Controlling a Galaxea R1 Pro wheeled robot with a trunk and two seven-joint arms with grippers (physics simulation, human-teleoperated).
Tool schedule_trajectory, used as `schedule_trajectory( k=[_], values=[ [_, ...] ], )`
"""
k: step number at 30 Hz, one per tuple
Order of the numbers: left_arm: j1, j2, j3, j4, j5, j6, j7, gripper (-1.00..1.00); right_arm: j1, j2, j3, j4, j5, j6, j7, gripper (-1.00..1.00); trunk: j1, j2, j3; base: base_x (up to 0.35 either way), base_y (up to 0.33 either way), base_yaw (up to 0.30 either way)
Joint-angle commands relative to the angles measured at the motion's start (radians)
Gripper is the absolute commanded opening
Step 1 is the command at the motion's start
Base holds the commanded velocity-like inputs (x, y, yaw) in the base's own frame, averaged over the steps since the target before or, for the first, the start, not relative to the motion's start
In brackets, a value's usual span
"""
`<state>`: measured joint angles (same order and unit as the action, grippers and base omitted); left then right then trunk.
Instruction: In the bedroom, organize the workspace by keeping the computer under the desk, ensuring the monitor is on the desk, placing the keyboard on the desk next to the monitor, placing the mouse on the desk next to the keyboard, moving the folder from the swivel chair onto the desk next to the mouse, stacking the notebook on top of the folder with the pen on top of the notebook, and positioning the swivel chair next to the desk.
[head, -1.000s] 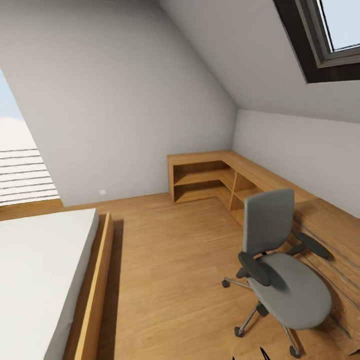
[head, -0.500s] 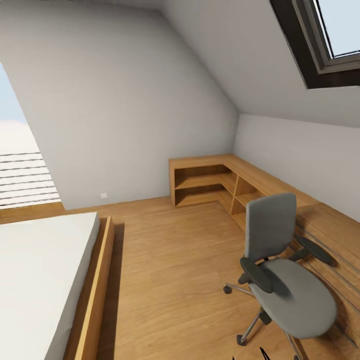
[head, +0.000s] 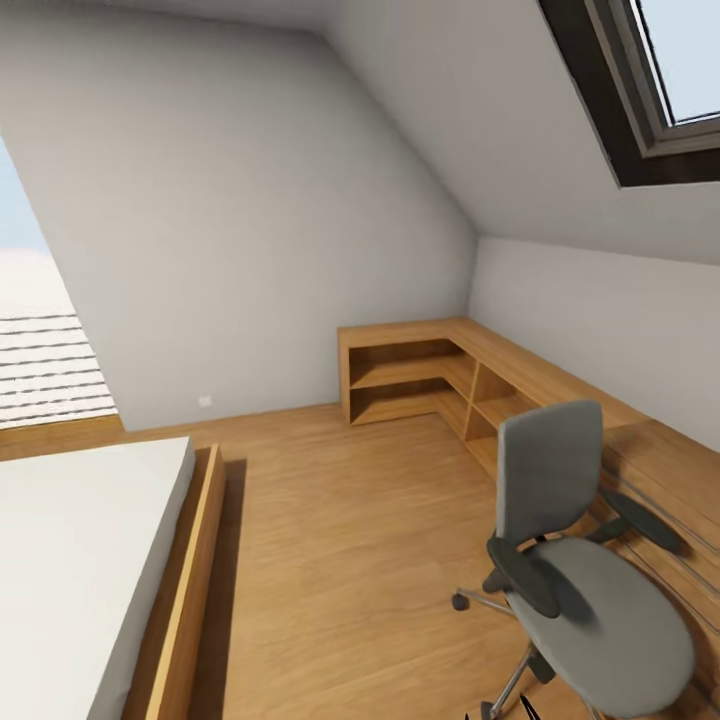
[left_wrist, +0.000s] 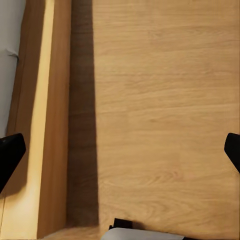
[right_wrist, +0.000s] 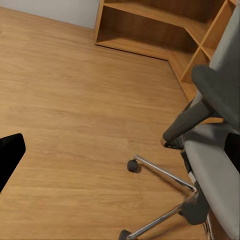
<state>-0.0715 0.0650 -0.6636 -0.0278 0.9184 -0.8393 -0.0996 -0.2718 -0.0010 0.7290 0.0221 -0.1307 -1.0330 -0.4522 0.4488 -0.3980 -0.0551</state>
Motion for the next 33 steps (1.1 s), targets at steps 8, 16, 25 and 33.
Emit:
schedule_trajectory(
  k=[8,16,25,33],
  values=[
    [-0.001,0.001,-0.001,0.0,0.011,-0.001,-0.009,1.0,-0.001,0.001,0.009,0.002,-0.01,-0.004,0.0,1.0,0.001,-0.002,0.007,0.318,-0.006,0.078],
    [-0.001,0.001,-0.001,0.0,0.012,-0.001,-0.009,1.0,-0.001,0.001,0.009,0.002,-0.01,-0.004,0.0,1.0,0.001,-0.002,0.015,0.327,-0.069,0.213],
    [-0.001,0.001,0.0,0.0,0.013,-0.001,-0.009,1.0,-0.001,0.001,0.009,0.002,-0.01,0.027,0.0,1.0,0.001,-0.002,0.016,0.328,-0.091,0.266],
    [-0.001,0.001,0.001,0.0,0.014,-0.001,-0.008,1.0,-0.001,0.0,0.01,0.001,-0.011,0.083,0.003,1.0,0.001,-0.002,0.016,0.328,-0.074,0.063]
  ],
)
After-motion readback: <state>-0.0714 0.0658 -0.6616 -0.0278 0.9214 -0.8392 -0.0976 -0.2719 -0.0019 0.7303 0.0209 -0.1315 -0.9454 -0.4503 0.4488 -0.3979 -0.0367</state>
